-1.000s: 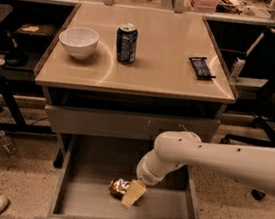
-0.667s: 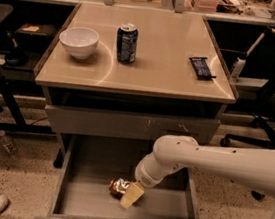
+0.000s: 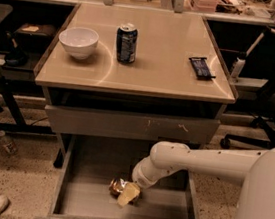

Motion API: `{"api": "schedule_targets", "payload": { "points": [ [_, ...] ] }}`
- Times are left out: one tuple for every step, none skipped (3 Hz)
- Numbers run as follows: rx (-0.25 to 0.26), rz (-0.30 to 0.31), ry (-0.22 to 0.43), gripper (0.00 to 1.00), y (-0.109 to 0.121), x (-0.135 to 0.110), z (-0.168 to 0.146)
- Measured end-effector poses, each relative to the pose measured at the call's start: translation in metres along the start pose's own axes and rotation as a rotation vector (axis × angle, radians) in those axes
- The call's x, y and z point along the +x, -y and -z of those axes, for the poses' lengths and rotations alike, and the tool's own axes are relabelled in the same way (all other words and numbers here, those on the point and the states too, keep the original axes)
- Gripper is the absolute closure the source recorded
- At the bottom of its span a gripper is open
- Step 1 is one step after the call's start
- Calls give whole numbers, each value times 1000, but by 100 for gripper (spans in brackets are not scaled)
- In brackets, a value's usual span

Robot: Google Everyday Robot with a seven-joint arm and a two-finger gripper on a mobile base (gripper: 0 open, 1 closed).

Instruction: Pick orange can from middle drawer and place on counter

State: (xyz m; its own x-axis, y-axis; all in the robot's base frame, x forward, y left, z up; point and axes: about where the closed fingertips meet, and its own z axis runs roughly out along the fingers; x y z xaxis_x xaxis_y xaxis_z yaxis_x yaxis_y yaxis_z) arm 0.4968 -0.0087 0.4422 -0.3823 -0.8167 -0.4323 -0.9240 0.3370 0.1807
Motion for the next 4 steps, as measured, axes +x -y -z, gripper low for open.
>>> {"api": "schedule_targets", "payload": {
  "points": [
    [-6, -18, 5, 0, 6, 6, -22],
    [-17, -42, 10, 0, 8, 12, -40],
    [-22, -58, 20, 0, 13, 17, -65],
    [-30, -61, 20, 0, 10, 22, -73]
  ]
}}
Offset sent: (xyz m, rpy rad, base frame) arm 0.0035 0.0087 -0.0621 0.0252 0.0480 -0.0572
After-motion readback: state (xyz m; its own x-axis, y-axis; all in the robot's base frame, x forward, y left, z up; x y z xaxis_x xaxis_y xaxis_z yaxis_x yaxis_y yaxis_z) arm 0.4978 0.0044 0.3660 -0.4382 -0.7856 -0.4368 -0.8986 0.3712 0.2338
